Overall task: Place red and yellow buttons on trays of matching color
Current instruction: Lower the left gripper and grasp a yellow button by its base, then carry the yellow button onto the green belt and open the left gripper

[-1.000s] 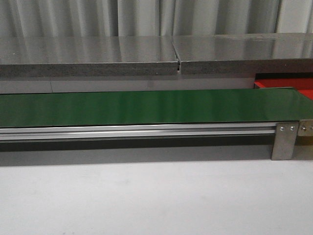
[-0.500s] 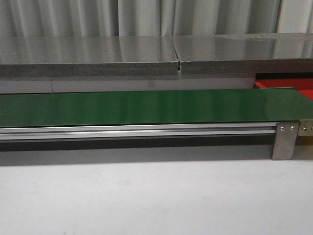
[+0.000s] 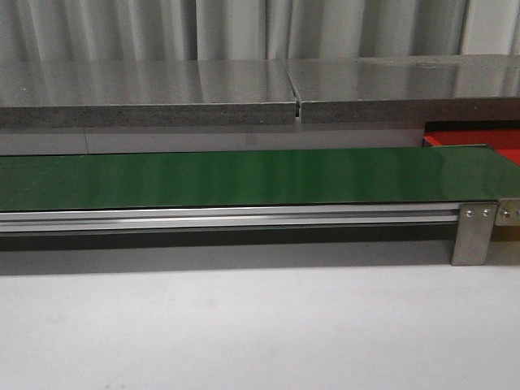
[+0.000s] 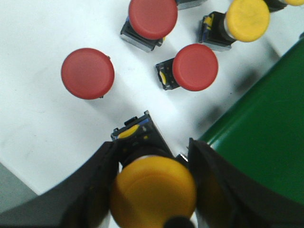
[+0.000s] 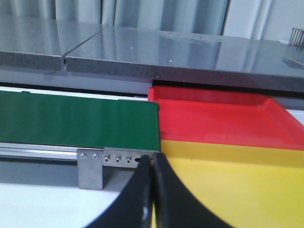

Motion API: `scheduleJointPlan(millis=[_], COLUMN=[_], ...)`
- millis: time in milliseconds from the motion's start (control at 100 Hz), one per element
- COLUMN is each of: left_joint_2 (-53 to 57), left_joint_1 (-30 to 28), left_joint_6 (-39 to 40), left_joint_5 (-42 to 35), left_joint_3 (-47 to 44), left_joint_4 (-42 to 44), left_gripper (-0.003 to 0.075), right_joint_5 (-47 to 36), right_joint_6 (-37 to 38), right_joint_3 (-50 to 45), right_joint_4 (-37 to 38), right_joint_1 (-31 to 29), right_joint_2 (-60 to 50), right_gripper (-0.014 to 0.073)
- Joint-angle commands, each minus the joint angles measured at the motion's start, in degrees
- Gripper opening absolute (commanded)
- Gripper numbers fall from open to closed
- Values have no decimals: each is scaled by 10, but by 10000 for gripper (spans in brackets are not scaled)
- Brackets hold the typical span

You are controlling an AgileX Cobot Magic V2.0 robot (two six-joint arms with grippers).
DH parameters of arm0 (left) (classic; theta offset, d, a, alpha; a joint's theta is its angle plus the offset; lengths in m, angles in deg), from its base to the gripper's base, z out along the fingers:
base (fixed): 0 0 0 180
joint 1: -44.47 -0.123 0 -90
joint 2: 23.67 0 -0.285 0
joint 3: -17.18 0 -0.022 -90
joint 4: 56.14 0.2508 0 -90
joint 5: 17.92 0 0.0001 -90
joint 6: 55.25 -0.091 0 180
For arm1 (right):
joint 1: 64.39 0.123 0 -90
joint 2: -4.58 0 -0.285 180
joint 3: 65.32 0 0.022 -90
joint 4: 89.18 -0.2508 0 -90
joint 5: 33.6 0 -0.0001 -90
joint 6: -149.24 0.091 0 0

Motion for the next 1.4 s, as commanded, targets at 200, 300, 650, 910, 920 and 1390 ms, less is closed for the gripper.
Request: scheduleJointPlan(millis=[200, 300, 650, 910, 920, 1390], left_joint_2=[42, 37, -22, -59, -60, -41], left_joint_1=[64, 88, 153, 164, 164, 164], left_joint_6=[-34, -34, -37, -37, -37, -28], left_joint_5=[-4, -10, 8, 31, 31, -21], left_joint_3=[25, 26, 74, 112, 113, 113], left_joint_4=[-10, -10, -10, -13, -16, -25], left_gripper=[239, 239, 239, 269, 280, 567], right_joint_5=[-42, -42, -42, -42, -42, -42], right_joint_6=[-1, -1, -1, -1, -1, -1], right_joint_3=[6, 6, 6, 6, 6, 6], right_joint_4=[2, 2, 2, 2, 2, 2], right_joint_1=[1, 1, 1, 1, 1, 1], right_joint_2=[-9, -9, -9, -9, -9, -9], right_gripper=[-67, -67, -67, -67, -67, -67])
